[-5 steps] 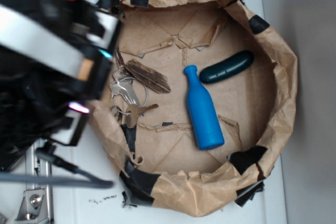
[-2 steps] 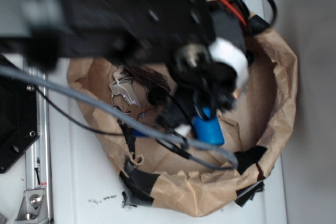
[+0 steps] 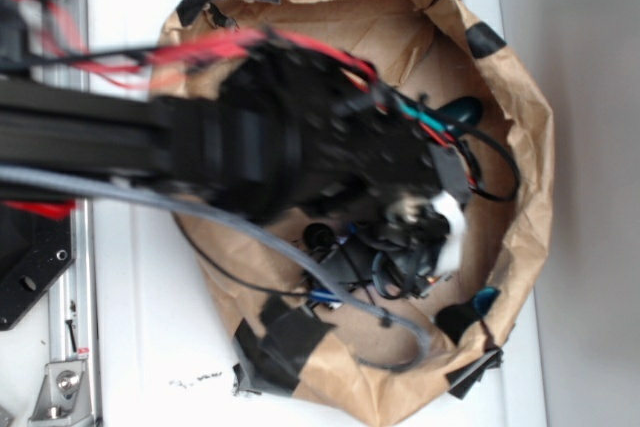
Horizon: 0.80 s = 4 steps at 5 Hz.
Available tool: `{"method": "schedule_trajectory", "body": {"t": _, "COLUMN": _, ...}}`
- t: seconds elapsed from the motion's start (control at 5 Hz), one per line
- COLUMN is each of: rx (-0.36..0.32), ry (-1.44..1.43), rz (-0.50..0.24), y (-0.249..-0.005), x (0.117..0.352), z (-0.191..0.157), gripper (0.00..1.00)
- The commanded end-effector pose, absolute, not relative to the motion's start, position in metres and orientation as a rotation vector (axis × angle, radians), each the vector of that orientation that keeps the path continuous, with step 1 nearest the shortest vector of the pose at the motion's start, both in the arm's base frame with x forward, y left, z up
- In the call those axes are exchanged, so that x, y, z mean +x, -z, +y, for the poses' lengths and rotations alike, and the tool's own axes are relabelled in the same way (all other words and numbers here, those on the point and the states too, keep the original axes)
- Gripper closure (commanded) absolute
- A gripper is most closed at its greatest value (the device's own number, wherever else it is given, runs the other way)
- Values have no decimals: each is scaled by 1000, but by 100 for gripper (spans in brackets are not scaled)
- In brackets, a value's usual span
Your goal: Grab the blue bottle.
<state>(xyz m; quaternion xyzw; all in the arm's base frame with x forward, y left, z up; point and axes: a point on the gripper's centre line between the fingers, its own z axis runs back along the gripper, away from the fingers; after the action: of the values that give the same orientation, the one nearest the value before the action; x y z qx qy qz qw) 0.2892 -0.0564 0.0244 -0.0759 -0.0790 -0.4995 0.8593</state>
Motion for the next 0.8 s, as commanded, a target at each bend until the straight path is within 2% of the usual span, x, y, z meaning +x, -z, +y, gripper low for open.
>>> {"method": "schedule_trajectory", "body": {"t": 0.0, "rx": -77, "ry": 992, "rz": -237, "y": -85, "x": 293, "z": -58, "gripper": 100}}
{"method": "schedule_trajectory", "body": {"t": 0.2, "rx": 60, "ry": 801, "rz": -221, "y": -135, "x": 288, "z": -40, "gripper": 100}}
{"method": "schedule_trajectory", "body": {"t": 0.4, "rx": 62, "ry": 552, "rz": -183, "y": -185, "x": 271, "z": -28, "gripper": 100}}
{"method": "schedule_trajectory", "body": {"t": 0.6, "rx": 91, "ry": 302, "rz": -196, "y": -191, "x": 273, "z": -29, "gripper": 100}}
